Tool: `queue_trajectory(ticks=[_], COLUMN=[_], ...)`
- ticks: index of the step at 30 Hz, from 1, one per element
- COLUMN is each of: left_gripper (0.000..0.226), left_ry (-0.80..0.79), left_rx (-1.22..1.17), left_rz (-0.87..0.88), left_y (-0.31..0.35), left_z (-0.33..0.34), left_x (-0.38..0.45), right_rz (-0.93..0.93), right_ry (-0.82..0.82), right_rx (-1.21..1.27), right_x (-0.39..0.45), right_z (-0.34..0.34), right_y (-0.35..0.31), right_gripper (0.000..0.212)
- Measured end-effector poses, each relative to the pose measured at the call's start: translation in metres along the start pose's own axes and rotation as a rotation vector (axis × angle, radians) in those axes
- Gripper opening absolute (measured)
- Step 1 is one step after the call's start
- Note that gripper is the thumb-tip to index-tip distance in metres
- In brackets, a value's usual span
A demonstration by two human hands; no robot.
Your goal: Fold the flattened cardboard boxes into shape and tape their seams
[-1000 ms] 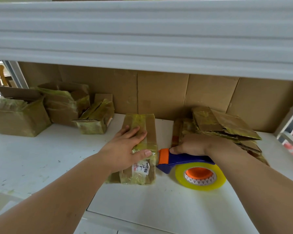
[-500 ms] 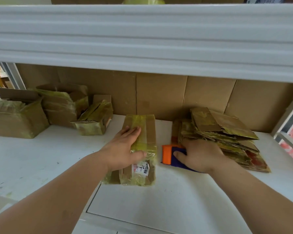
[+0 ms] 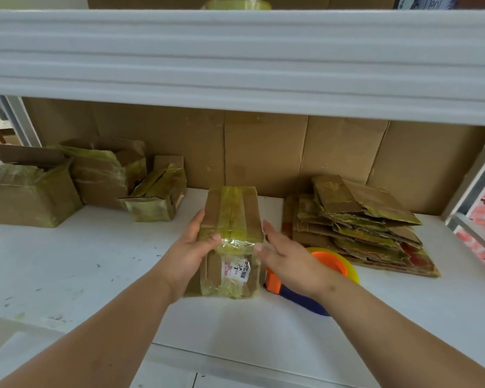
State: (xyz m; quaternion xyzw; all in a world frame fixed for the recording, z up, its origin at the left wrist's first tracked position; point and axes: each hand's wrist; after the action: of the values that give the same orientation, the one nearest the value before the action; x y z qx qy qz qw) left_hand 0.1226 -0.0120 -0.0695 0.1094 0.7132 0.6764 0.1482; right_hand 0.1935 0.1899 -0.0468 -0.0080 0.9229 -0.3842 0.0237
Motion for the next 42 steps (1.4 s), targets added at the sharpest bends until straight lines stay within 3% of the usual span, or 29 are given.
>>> queue_trajectory(ticks=[5, 9, 11, 14, 16, 18, 21, 26, 30, 34, 37, 42], left_gripper=[0.068, 0.072, 0.071, 0.064, 0.074, 0.079, 0.067, 0.058, 0.054, 0.058, 0.062, 0.055], left_ry=[0.019, -0.017, -0.016, -0.01, -0.055, -0.095, -0.092, -0.008, 0.062, 0.045, -0.039, -0.041], left_rx=[-0.238, -0.506, -0.479, -0.022, 0.274, 0.534, 0.812, 0.846, 0.865, 0.895, 0.923, 0.894], left_rz=[-0.072, -0.145, -0.141, -0.002, 0.099, 0.163, 0.243, 0.272, 0.298, 0.279, 0.234, 0.23], left_y=[-0.011, -0.012, -0.008, -0.001, 0.001, 0.0, -0.004, -0.008, -0.009, -0.004, 0.002, 0.008], left_z=[0.003, 0.003, 0.002, -0.001, -0.01, -0.022, -0.034, -0.035, -0.029, -0.03, -0.037, -0.038], left_x=[0.006, 0.008, 0.004, -0.008, -0.015, -0.016, -0.011, -0.007, -0.008, -0.008, -0.007, -0.009], right_rz=[0.183, 0.205, 0.179, 0.061, -0.024, -0.1, -0.256, -0.527, -0.531, -0.403, -0.462, -0.469], right_ry=[0.073, 0.147, 0.156, 0.161, 0.152, 0.153, 0.235, 0.483, 0.522, 0.374, 0.457, 0.505], right_rx=[0.726, 0.846, 0.737, 0.286, 0.021, -0.182, -0.379, -0.544, -0.557, -0.445, -0.504, -0.469], right_x=[0.005, 0.006, 0.005, 0.003, 0.003, 0.005, 0.012, 0.026, 0.024, 0.014, 0.018, 0.021], right_z=[0.045, 0.056, 0.051, 0.039, 0.032, 0.027, 0.025, 0.038, 0.04, 0.034, 0.037, 0.041], right_y=[-0.023, -0.026, -0.021, -0.011, -0.006, -0.001, 0.006, 0.016, 0.011, 0.01, 0.014, 0.008], right_gripper=[0.082, 0.075, 0.07, 0.07, 0.072, 0.071, 0.061, 0.047, 0.039, 0.055, 0.054, 0.046])
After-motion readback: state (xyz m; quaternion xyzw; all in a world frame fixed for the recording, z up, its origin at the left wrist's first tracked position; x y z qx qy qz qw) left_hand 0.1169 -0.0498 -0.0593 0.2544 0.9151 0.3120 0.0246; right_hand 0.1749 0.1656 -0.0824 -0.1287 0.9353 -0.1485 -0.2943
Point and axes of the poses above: each hand's wrist, its own x-axis towards the middle knuckle, its own z-axis out of the palm, y = z × x, and after that the axes turned 1 degree about -x, right-handed
